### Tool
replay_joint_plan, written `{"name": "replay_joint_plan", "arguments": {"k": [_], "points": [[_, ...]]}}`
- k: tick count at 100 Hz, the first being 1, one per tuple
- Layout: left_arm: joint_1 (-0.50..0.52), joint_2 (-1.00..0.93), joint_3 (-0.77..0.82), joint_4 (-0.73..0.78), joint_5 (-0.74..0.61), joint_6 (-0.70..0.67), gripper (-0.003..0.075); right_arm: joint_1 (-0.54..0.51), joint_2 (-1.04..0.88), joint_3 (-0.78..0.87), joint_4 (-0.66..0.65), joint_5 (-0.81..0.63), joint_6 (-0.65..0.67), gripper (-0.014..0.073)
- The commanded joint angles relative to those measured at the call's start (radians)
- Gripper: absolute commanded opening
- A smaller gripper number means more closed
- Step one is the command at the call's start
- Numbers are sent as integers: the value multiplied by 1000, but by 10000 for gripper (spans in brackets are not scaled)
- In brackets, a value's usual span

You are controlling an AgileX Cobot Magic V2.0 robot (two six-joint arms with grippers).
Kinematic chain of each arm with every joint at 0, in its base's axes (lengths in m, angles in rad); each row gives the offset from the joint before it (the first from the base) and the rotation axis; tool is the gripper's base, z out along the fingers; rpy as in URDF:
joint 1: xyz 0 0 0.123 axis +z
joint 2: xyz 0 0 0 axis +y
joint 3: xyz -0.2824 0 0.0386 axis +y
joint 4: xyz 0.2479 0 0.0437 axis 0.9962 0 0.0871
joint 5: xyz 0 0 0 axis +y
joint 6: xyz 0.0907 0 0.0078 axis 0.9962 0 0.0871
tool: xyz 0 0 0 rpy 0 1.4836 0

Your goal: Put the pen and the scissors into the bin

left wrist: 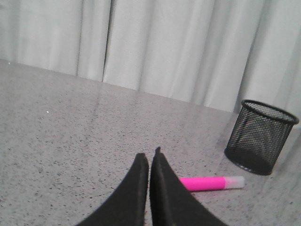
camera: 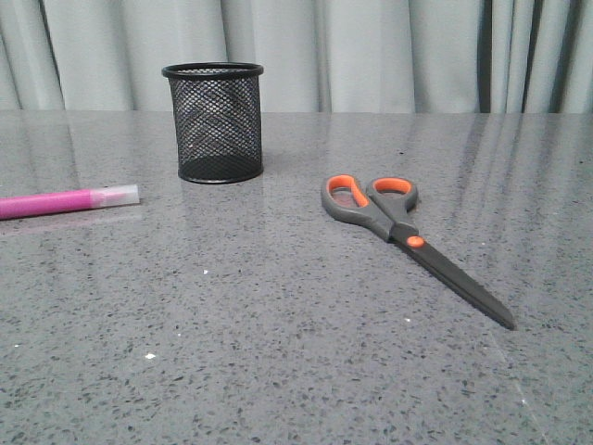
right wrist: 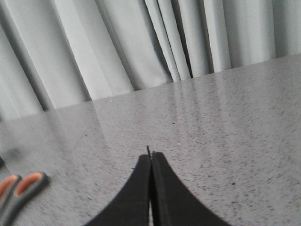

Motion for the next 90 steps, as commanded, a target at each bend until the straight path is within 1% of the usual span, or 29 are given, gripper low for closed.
{"name": "replay_joint_plan", "arguments": {"k": [1, 4, 16, 21, 34, 42, 50, 60, 70, 79, 90], "points": [[-3, -27, 22, -149, -87, -11, -22, -6, -17, 17, 114, -92, 0, -75], [-3, -27, 22, -211, -93, -11, -22, -6, -17, 17, 169, -98, 0, -75], [-3, -27, 18, -349, -102, -11, -22, -6, -17, 15, 325, -123, 0, -75], [-3, -27, 14, -394, -105, -11, -22, -6, -17, 11, 366, -129, 0, -75], [-3, -27, -6, -421, -105, -11, -22, -6, -17, -30, 371, -94, -6, -75], [-3, -25, -39, -419, -87, -8, -22, -6, -12, -68, 344, -16, -6, -64], [-3, -12, -87, -375, -43, -3, -22, -6, 10, -124, 272, 94, -6, -64], [-3, 33, -170, -256, 39, -3, -22, -6, 71, -194, 194, 197, -6, -64], [-3, 124, -277, -120, 126, -3, -22, -6, 164, -269, 158, 271, -6, -65], [-3, 229, -384, -38, 217, -3, -22, -6, 273, -349, 135, 336, -6, -65], [-3, 359, -505, -6, 320, 0, -22, -6, 416, -457, 136, 417, -23, -66]]}}
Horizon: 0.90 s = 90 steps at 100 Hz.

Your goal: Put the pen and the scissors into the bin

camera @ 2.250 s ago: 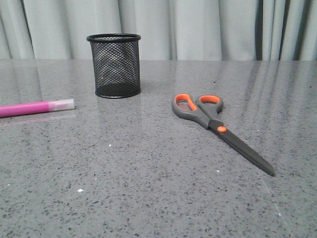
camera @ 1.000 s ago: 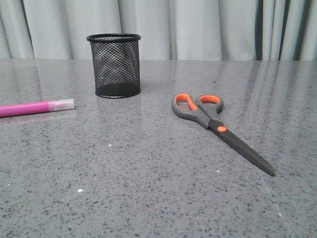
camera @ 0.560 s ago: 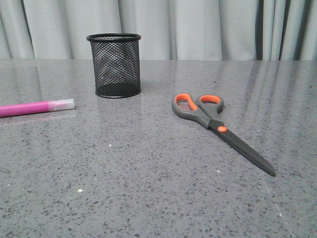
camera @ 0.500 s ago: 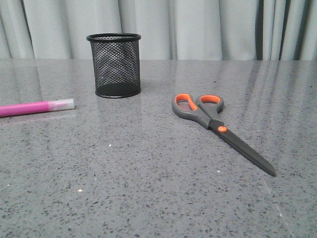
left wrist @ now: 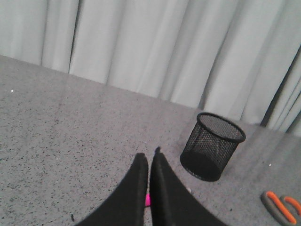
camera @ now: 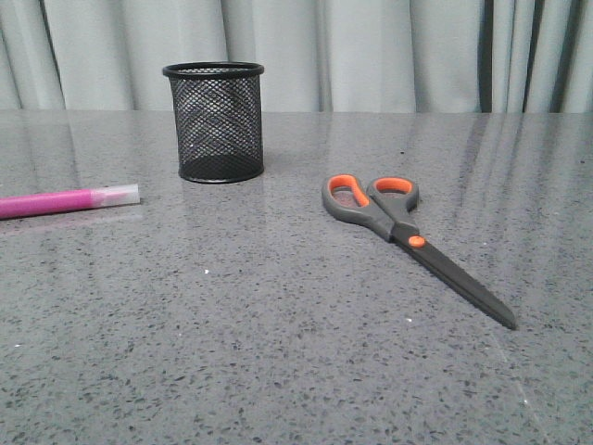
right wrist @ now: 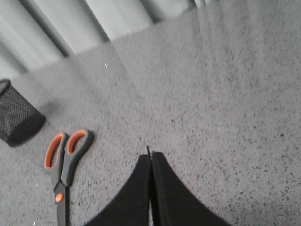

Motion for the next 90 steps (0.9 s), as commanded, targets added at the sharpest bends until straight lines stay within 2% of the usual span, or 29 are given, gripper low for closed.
{"name": "replay_joint_plan", "arguments": {"k": [1, 22, 41, 53, 63, 69, 82, 90], "points": [[-3, 123, -137, 37, 41, 0, -22, -6, 129, -116, -10, 12, -28, -67], [-3, 314, -295, 39, 216, 0, -21, -6, 341, -320, -10, 189, -112, -67], [-3, 381, -320, 39, 224, 2, -21, -6, 438, -407, -10, 239, -145, -66], [-3, 385, -320, 26, 224, 54, -20, -6, 469, -433, 3, 255, -177, -55], [-3, 385, -320, 26, 224, 67, -16, -6, 498, -453, 34, 273, -203, 41], [-3, 385, -320, 15, 224, 86, 10, -6, 514, -465, 54, 282, -218, 150], [-3, 385, -320, 10, 224, 88, 166, -6, 542, -488, 85, 292, -224, 391], [-3, 385, -320, -1, 224, 88, 261, -6, 553, -497, 87, 292, -226, 414]]}}
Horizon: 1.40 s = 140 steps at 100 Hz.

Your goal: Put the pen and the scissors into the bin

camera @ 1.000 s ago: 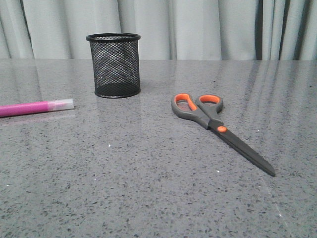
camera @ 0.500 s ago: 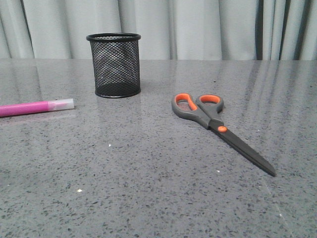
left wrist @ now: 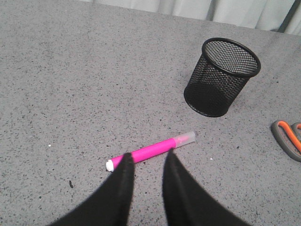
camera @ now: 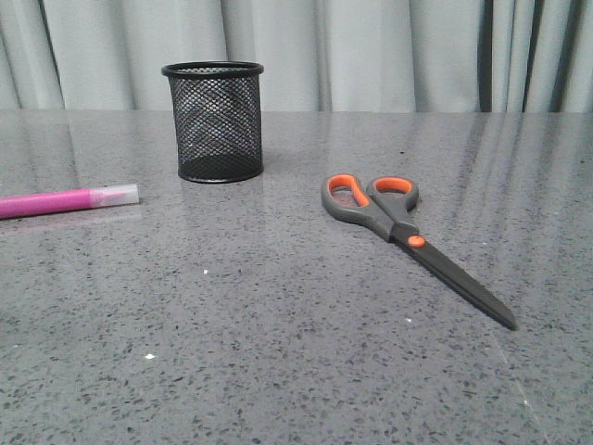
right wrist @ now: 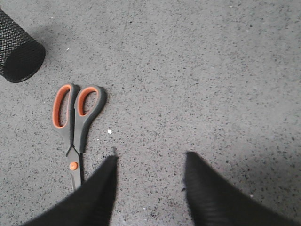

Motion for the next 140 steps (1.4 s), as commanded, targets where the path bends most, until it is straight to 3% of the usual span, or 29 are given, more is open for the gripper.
{"name": "replay_joint_plan", "arguments": {"k": [1, 7, 31, 41, 67, 84, 109, 140], "points": [[-3, 8, -36, -36, -64, 4, 267, -6, 12, -47, 32, -44, -17, 413], [-3, 10, -36, -59, -68, 18, 301, -6, 13, -51, 33, -44, -26, 412], [-3, 92, -66, -162, -26, 182, 300, -6, 14, -55, 47, -38, -57, 412], [-3, 170, -127, -162, 44, 250, 300, -6, 14, -55, 47, -31, -58, 412], [-3, 436, -351, -162, 336, 571, 300, -6, 14, -55, 47, -17, -66, 412], [-3, 596, -464, -162, 447, 763, 300, -6, 14, -55, 48, -17, -66, 412], [-3, 749, -553, -162, 476, 1075, 300, -6, 14, -55, 48, -17, -68, 412], [-5, 882, -581, -162, 483, 1156, 302, -6, 14, -55, 48, -17, -68, 412]]}}
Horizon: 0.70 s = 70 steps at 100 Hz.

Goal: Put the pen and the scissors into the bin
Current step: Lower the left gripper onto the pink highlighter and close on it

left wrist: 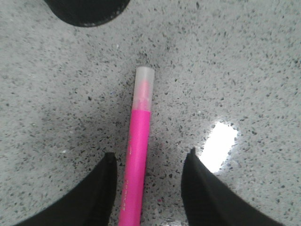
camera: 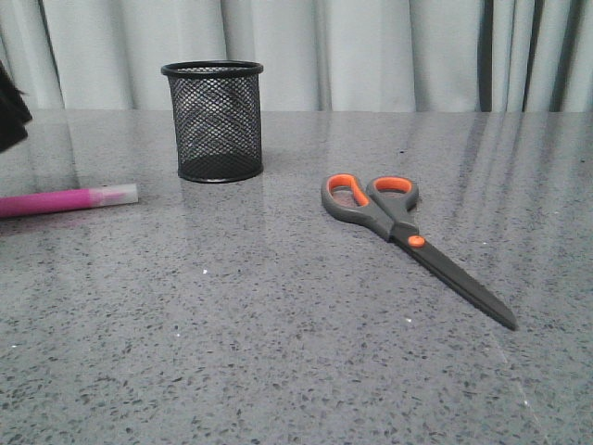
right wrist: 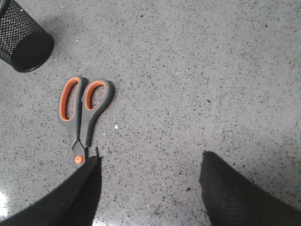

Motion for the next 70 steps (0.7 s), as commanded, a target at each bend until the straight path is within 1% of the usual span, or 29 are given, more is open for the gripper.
{"name": "replay_joint_plan", "arguments": {"k": [1, 13, 37, 70], "points": [[-5, 0, -33, -37, -8, 23, 302, -6, -3, -36, 24, -45, -14, 412], [-19, 27, -33, -39, -8, 38, 302, -6, -3, -36, 24, -45, -14, 412], [-65, 71, -33, -1, -68, 38, 301, -6, -3, -36, 24, -40, -14, 412], [-66, 118, -33, -1, -97, 38, 301, -6, -3, -36, 24, -40, -14, 412]]}}
